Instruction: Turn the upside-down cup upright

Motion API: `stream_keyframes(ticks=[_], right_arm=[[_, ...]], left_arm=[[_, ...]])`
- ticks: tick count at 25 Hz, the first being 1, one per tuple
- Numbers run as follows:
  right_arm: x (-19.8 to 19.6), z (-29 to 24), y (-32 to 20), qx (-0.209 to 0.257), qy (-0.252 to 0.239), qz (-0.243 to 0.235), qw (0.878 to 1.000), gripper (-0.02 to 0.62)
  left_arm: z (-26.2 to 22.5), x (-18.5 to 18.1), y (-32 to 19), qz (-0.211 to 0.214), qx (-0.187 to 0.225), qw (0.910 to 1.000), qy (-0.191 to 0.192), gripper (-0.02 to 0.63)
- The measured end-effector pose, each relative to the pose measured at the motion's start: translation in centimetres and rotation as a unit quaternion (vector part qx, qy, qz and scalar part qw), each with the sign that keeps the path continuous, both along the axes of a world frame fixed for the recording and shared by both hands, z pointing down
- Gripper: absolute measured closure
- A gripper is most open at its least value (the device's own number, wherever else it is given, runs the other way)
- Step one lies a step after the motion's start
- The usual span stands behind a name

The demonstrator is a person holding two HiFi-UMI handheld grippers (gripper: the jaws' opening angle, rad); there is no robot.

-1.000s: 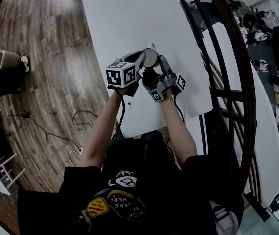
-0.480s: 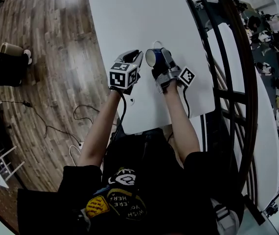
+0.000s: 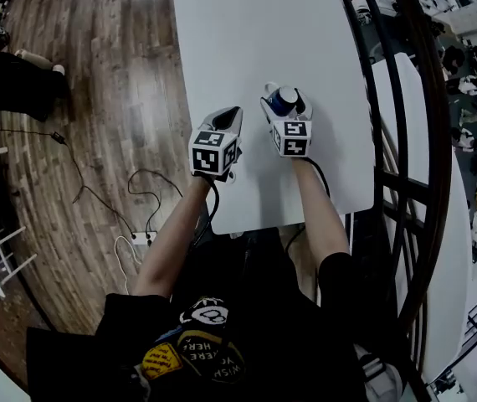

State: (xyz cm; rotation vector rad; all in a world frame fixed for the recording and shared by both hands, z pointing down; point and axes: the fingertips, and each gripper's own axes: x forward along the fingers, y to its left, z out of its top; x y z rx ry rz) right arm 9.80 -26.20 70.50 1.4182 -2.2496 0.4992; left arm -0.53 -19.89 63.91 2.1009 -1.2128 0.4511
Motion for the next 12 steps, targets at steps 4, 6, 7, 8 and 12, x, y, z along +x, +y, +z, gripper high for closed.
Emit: stream_keyframes(ticks=[4, 6, 7, 8, 12], right_arm=[[-0.7, 0.2, 0.4, 0.067, 0.093, -0.027, 0.993, 0.176], [-1.1, 0.5, 1.0, 0.086, 0.118, -0.04, 0.988, 0.175], [-1.4, 0.9, 1.3, 0.088, 0.128, -0.049, 0.987, 0.181], [-1.6, 1.2, 1.6, 0.085, 0.132, -0.057, 0.986, 0.19], [-1.6, 1.2, 2.1, 0.071, 0.109, -0.058, 0.99, 0.198]], left_arm=[[-0.6, -0.3, 1.0, -0.007, 0.003, 1.0, 0.004, 0.601], [-0.6, -0.4, 1.1, -0.011, 0.006, 0.9999, 0.004, 0.601], [-0.5, -0.6, 1.1, -0.013, 0.007, 0.9999, 0.004, 0.601], [-0.5, -0.7, 1.1, -0.015, 0.008, 0.9998, 0.004, 0.601], [-0.5, -0.7, 0.9, -0.019, 0.011, 0.9998, 0.003, 0.601]])
